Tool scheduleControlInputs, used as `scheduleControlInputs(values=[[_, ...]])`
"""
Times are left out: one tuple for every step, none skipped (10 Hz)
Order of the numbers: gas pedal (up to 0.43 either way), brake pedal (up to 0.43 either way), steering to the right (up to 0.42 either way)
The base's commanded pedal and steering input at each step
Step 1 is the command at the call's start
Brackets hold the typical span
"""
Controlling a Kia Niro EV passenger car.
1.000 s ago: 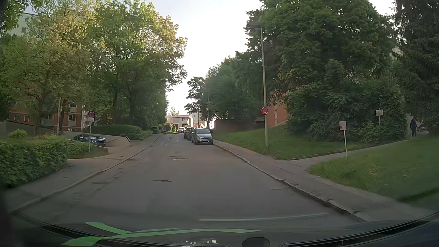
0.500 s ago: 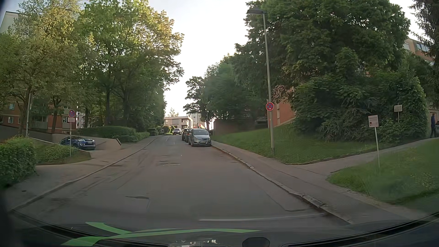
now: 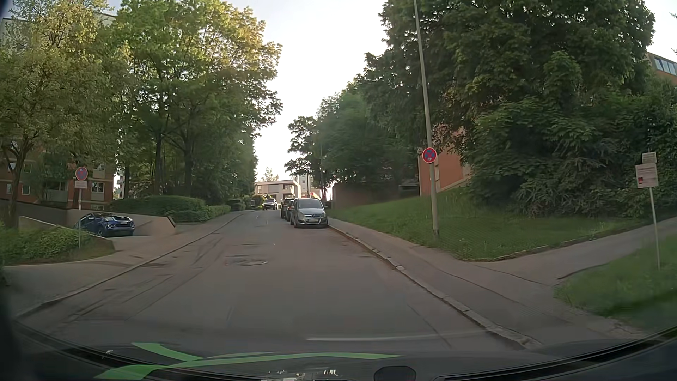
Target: Follow the waypoints while adhering to traffic rules and regulations
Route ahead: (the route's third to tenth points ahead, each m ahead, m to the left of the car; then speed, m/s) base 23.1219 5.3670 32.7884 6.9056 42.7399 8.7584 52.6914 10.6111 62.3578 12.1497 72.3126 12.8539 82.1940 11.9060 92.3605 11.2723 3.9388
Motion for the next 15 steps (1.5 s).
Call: scheduleControlInputs(values=[[0.098, 0.000, -0.047], [0.098, 0.000, -0.047], [0.098, 0.000, -0.047], [0.098, 0.000, -0.047], [0.079, 0.000, -0.047], [0.067, 0.000, -0.047], [0.028, 0.000, -0.048], [0.028, 0.000, -0.050], [0.028, 0.000, -0.050], [0.028, 0.000, -0.051], [0.028, 0.000, -0.051], [0.028, 0.000, -0.052], [0.039, 0.000, -0.052], [0.039, 0.000, -0.052], [0.039, 0.000, -0.053]])
